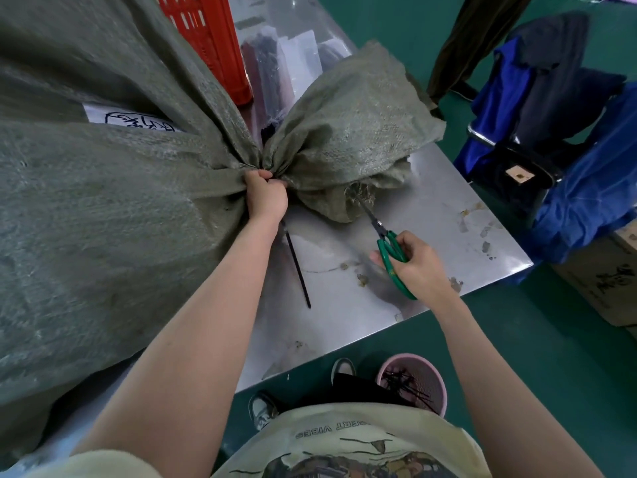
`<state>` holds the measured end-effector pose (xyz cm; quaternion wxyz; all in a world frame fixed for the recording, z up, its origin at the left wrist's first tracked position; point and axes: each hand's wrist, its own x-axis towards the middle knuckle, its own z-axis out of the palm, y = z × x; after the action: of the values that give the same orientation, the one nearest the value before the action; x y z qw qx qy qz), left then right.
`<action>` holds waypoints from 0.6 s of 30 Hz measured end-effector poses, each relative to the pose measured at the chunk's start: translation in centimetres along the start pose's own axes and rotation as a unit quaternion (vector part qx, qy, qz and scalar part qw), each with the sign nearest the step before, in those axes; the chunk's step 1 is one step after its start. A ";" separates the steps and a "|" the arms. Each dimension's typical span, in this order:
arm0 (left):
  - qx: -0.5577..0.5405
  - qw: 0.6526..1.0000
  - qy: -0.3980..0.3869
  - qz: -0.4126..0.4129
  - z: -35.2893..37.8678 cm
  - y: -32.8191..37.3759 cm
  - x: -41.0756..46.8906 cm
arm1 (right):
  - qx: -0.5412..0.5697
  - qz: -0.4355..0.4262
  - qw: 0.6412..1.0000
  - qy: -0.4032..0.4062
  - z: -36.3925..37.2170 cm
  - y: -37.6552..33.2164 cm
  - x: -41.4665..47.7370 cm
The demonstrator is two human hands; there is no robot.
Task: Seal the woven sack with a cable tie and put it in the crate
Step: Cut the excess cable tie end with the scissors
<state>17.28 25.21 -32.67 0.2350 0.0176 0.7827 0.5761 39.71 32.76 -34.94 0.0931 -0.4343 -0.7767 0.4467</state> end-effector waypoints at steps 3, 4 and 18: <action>0.003 1.000 0.000 0.020 0.7 0.1 0.7 | -0.059 0.017 0.998 0.009 0.4 -0.4 -0.2; -0.004 0.999 0.003 0.032 1.0 0.1 0.7 | -0.072 0.020 0.997 0.012 0.7 -0.7 -0.2; -0.082 0.996 0.029 0.019 0.0 -1.0 -2.7 | 0.149 0.057 0.961 -0.228 0.4 -5.6 3.0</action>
<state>19.90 24.03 -32.62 0.2018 -0.0031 0.7390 0.6428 34.45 33.54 -31.57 -0.0487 -0.3461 -0.6758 0.6490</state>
